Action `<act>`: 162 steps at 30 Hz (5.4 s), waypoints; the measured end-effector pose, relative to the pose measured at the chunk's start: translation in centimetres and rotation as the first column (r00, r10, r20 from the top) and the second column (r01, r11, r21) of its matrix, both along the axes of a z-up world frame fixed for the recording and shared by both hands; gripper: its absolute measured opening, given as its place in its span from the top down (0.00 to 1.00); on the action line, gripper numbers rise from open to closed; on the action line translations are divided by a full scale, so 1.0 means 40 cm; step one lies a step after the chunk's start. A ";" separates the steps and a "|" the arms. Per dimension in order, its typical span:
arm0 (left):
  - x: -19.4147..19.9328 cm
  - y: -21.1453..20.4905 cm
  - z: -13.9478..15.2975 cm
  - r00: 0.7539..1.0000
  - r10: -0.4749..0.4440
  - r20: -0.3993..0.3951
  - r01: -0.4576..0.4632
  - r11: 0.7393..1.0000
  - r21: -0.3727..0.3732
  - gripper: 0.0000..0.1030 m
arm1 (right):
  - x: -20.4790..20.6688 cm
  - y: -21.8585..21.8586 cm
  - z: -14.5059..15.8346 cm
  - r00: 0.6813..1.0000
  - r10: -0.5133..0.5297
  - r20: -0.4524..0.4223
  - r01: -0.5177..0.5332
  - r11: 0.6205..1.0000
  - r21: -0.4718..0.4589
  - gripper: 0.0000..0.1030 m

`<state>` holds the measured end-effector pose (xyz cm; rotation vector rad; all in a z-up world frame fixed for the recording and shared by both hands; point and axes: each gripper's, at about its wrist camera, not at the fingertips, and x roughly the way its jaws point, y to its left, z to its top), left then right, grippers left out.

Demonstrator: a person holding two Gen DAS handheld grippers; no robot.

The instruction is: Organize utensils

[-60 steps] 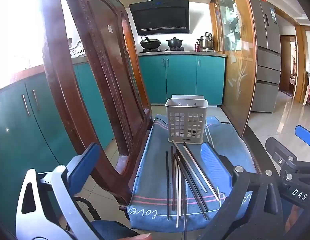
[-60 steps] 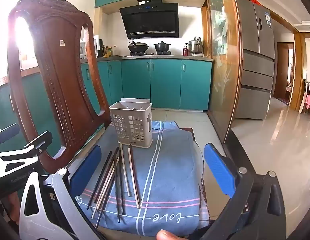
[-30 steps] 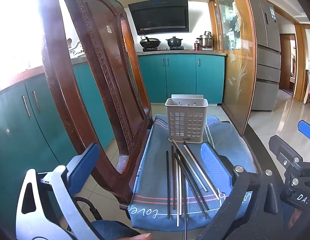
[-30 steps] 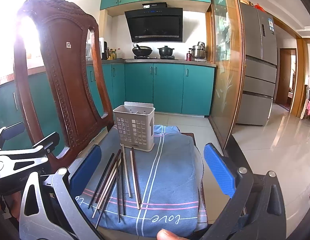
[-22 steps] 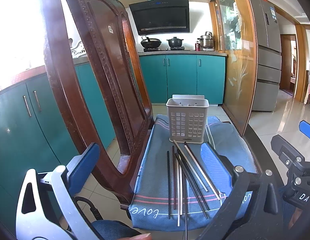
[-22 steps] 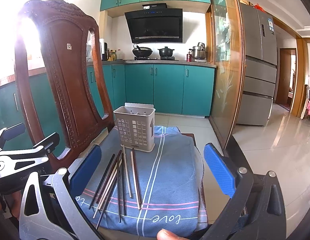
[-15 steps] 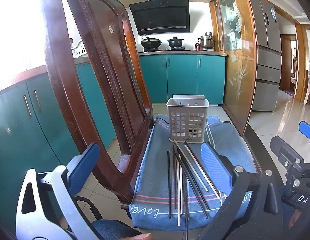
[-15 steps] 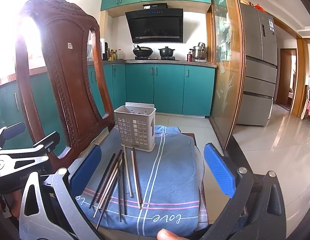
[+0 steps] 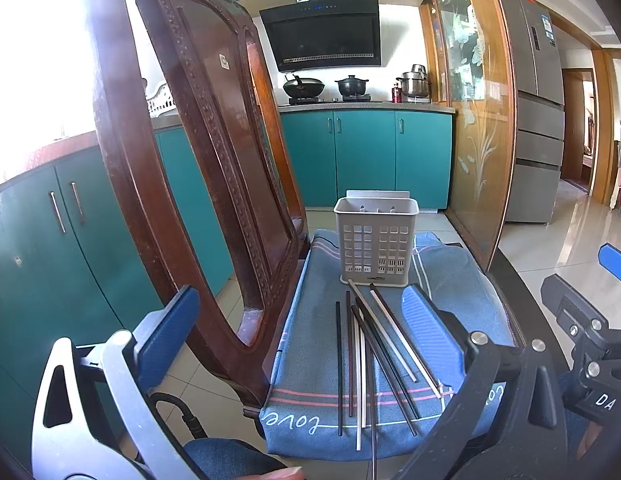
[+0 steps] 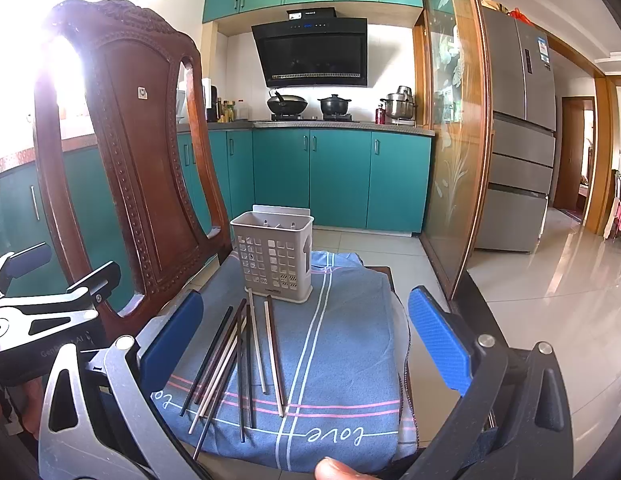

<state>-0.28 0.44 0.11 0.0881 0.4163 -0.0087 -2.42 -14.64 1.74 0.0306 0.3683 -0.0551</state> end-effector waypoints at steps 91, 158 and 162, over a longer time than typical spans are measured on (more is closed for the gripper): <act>0.617 -0.146 -0.451 0.789 -0.173 -0.590 0.223 0.975 0.011 0.83 | 0.712 -0.052 -0.344 0.709 0.371 -0.600 -0.287 0.929 0.235 0.94; 0.334 -0.032 0.052 0.991 -0.133 -0.015 0.129 0.978 -0.165 0.93 | 0.383 -0.087 0.131 0.980 0.141 -0.139 -0.125 0.985 0.118 0.94; 0.401 -0.007 0.121 0.971 -0.236 -0.025 0.226 0.951 -0.210 0.93 | 0.370 -0.108 0.218 0.986 0.161 -0.050 -0.153 0.979 0.131 0.94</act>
